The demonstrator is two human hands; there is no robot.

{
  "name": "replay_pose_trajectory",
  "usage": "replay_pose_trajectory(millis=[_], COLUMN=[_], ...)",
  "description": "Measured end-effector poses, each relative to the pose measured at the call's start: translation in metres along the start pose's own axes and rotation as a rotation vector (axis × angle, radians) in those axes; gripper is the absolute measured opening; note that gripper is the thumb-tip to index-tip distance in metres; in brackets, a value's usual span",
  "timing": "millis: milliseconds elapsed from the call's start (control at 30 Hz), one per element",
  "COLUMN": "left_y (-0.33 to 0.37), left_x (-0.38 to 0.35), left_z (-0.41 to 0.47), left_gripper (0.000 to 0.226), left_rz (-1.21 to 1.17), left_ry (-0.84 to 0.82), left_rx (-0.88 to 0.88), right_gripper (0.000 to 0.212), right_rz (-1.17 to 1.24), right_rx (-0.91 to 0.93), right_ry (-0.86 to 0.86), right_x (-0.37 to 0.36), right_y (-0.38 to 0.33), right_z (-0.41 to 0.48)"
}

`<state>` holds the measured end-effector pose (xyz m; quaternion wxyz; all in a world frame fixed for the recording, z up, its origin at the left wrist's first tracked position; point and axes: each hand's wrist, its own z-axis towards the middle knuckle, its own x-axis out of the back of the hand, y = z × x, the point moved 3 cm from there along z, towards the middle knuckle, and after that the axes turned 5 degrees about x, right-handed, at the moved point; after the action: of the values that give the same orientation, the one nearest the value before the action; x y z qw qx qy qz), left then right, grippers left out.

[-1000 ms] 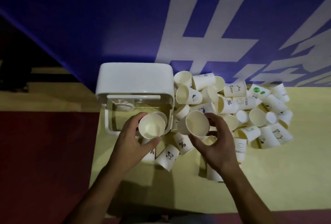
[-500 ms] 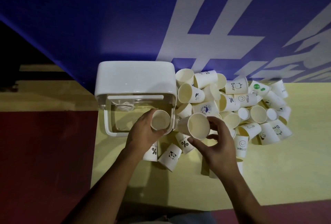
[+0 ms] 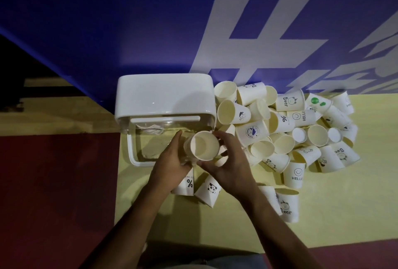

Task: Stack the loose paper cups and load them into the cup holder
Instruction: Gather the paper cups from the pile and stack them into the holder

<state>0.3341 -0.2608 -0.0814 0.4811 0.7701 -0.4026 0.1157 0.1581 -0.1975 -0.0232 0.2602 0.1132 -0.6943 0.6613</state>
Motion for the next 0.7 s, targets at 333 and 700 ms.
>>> replay_pose_trajectory(millis=[333, 700], left_y=[0.007, 0.006], left_x=[0.012, 0.008], left_z=[-0.002, 0.006], left_gripper=[0.041, 0.052], left_rz=[-0.127, 0.017], left_ry=[0.023, 0.01], left_rx=[-0.07, -0.05], right_gripper=[0.081, 0.078], right_rz=[-0.194, -0.272], right_rx=[-0.038, -0.116], right_ry=[-0.117, -0.185], right_x=[-0.04, -0.045], right_y=[0.036, 0.044], right_z=[0.015, 0.017])
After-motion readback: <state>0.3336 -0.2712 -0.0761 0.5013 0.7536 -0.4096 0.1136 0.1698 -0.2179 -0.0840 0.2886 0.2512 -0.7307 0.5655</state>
